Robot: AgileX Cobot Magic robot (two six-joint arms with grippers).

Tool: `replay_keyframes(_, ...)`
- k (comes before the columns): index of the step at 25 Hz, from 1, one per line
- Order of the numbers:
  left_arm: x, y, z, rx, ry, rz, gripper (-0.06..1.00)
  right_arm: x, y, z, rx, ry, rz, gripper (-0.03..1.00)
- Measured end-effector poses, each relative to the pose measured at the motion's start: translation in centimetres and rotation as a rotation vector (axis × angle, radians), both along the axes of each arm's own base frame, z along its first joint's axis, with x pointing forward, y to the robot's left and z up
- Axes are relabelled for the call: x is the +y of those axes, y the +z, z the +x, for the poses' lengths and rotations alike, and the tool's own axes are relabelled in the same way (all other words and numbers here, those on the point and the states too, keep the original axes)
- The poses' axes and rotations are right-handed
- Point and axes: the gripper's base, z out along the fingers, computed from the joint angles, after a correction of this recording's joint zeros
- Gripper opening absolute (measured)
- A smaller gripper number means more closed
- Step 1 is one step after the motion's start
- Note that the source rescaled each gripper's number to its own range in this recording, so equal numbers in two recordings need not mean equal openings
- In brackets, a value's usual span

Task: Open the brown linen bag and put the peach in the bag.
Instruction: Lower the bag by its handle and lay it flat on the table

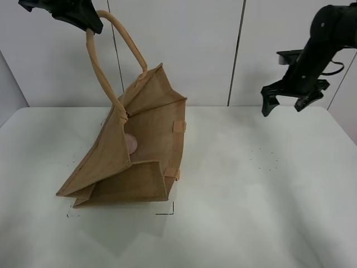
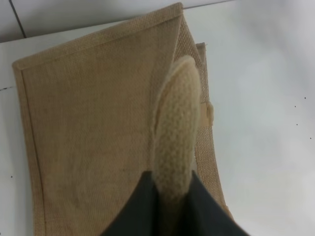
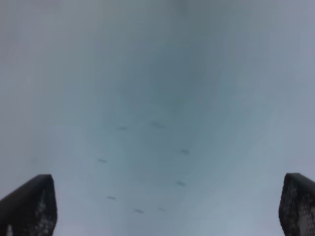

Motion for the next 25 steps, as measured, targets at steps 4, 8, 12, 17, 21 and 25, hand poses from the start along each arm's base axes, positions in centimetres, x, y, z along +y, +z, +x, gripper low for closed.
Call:
replay_keyframes(4,0.0,0.0,0.0,0.0,0.0,0.0,0.0,-3.6,-0.1,-0.5,0.05,-0.093,-0.003,1.0)
replay_keyframes(8,0.0,0.0,0.0,0.0,0.0,0.0,0.0,-3.7,-0.2,-0.9,0.096,-0.094,-0.004,1.0)
replay_keyframes(12,0.0,0.0,0.0,0.0,0.0,0.0,0.0,-3.3,-0.4,-2.3,0.129,-0.086,-0.004,1.0)
replay_keyframes(17,0.0,0.0,0.0,0.0,0.0,0.0,0.0,-3.0,0.7,-8.4,0.194,-0.08,-0.01,1.0)
replay_keyframes(21,0.0,0.0,0.0,0.0,0.0,0.0,0.0,-2.5,1.4,-15.4,0.238,-0.077,-0.01,1.0)
replay_keyframes(25,0.0,0.0,0.0,0.0,0.0,0.0,0.0,-2.0,1.2,-22.9,0.256,-0.073,-0.014,1.0)
